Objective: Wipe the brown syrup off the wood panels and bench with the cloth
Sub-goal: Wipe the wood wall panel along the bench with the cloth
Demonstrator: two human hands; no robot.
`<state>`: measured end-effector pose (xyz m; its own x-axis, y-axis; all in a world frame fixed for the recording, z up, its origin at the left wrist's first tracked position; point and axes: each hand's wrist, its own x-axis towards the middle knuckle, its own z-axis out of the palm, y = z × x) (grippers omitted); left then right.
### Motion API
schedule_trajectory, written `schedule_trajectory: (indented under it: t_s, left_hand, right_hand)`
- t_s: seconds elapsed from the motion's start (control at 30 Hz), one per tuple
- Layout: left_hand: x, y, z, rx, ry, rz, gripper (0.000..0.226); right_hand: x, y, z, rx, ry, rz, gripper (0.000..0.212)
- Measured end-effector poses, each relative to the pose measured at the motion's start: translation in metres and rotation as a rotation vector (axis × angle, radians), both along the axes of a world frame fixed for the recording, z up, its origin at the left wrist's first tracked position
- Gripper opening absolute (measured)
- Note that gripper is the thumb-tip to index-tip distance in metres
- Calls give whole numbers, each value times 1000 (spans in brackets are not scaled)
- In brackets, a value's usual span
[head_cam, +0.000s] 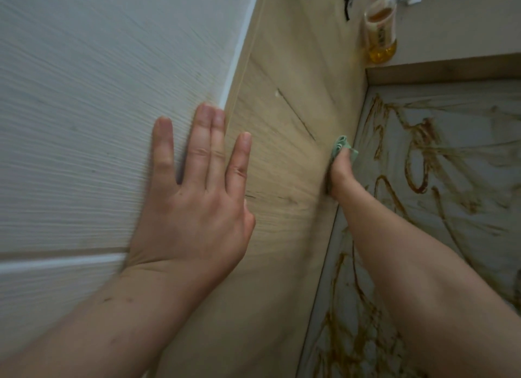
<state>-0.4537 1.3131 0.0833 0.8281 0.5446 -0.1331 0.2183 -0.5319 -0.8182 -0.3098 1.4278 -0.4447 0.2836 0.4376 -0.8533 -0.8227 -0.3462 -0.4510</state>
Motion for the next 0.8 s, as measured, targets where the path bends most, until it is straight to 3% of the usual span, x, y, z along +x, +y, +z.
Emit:
schedule_trajectory:
  t_s: [0.07, 0.13, 0.2, 0.3, 0.4, 0.5, 0.67, 0.73, 0.8]
  left_hand:
    - [0, 0, 0, -5, -12, 7, 75]
    - [2, -2, 1, -11, -27, 12, 75]
    - [5, -3, 2, -10, -18, 26, 74]
    - [9, -5, 5, -14, -20, 53, 75]
    - [10, -7, 7, -19, 10, 76, 79]
    - [11, -6, 8, -39, -23, 88, 76]
    - [11, -5, 6, -52, -10, 108, 76]
    - [11, -6, 5, -59, -16, 107, 76]
    - [11, -5, 5, -65, -9, 117, 76]
  right_hand:
    - [12, -10, 112, 15, -85, 46, 113]
    - [25, -36, 268, 137, -342, 69, 80]
    - [23, -45, 345, 264, -566, 92, 64]
    - [3, -64, 407, 489, -907, 192, 63]
    - [-17, -83, 411, 637, -1004, 203, 67]
    - [-5, -79, 379, 557, -977, 267, 69]
    - [24, -51, 314, 47, -327, 251, 60]
    - [34, -40, 312, -36, -186, 216, 67]
    - [47, -25, 336, -20, -184, 187, 70]
